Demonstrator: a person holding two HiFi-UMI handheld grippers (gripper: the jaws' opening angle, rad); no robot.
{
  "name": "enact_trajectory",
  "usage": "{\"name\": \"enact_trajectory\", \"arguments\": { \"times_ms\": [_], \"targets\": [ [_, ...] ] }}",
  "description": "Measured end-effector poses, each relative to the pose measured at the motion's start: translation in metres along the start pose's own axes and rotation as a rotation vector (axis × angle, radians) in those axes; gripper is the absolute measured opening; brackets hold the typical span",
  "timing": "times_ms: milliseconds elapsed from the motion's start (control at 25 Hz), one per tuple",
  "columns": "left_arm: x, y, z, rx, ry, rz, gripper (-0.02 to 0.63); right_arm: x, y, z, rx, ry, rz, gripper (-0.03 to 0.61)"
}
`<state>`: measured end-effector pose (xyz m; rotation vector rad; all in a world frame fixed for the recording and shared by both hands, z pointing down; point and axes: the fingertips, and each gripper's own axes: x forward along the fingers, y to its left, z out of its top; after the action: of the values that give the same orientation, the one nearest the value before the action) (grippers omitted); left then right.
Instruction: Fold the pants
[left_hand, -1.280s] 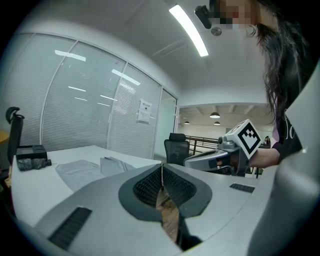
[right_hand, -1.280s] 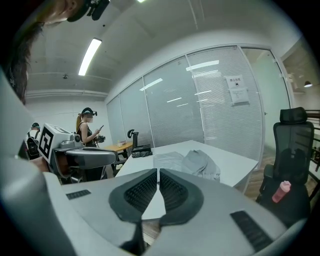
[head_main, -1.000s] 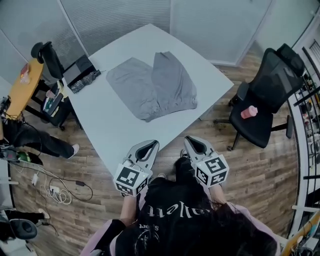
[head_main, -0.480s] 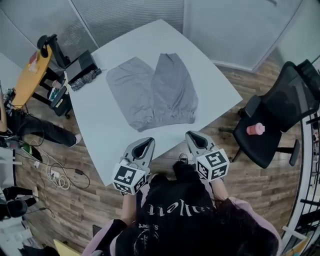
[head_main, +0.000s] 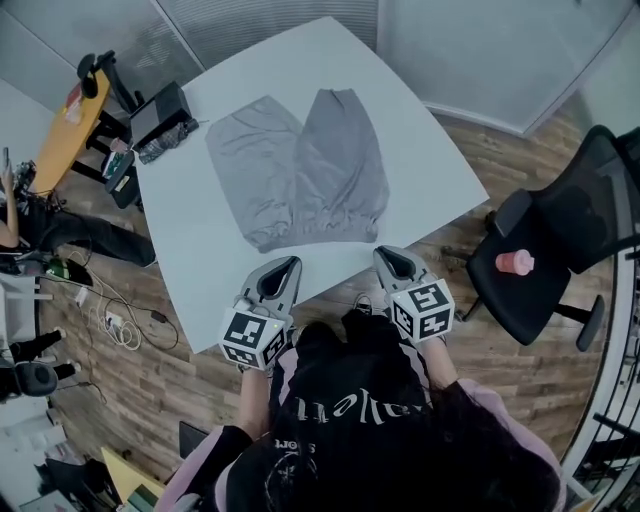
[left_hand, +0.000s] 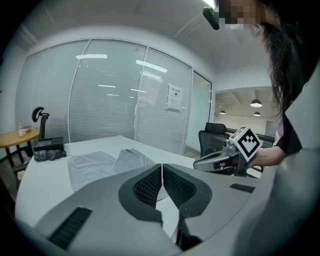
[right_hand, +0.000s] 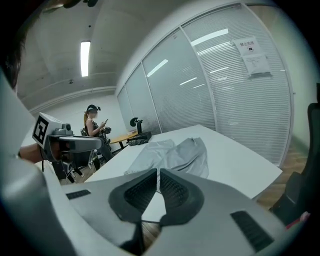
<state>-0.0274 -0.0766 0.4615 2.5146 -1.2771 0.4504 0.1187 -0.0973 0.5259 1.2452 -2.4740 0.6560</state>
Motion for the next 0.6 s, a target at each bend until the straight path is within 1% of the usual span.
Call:
{"name": "enact_trajectory", "arguments": {
  "times_ms": [120, 320, 480, 600],
  "targets": [
    [0.004, 0.006, -0.012, 0.016, 0.039, 0.026, 0.027, 0.005, -0.014, -0.01, 0.011, 0.025, -0.005, 0.031],
    [0.011, 0.025, -0.035, 0.066, 0.111, 0.067, 0.028, 0.02, -0.029, -0.026, 0.026, 0.064, -0.01, 0.032],
    [0.017, 0.046, -0.057, 0.044, 0.174, 0.078, 0.028, 0.033, -0.036, -0.041, 0.046, 0.108, -0.019, 0.032],
    [0.022, 0.067, -0.08, -0.003, 0.239, 0.095, 0.028, 0.043, -0.04, -0.05, 0.055, 0.145, -0.029, 0.033]
  ]
}}
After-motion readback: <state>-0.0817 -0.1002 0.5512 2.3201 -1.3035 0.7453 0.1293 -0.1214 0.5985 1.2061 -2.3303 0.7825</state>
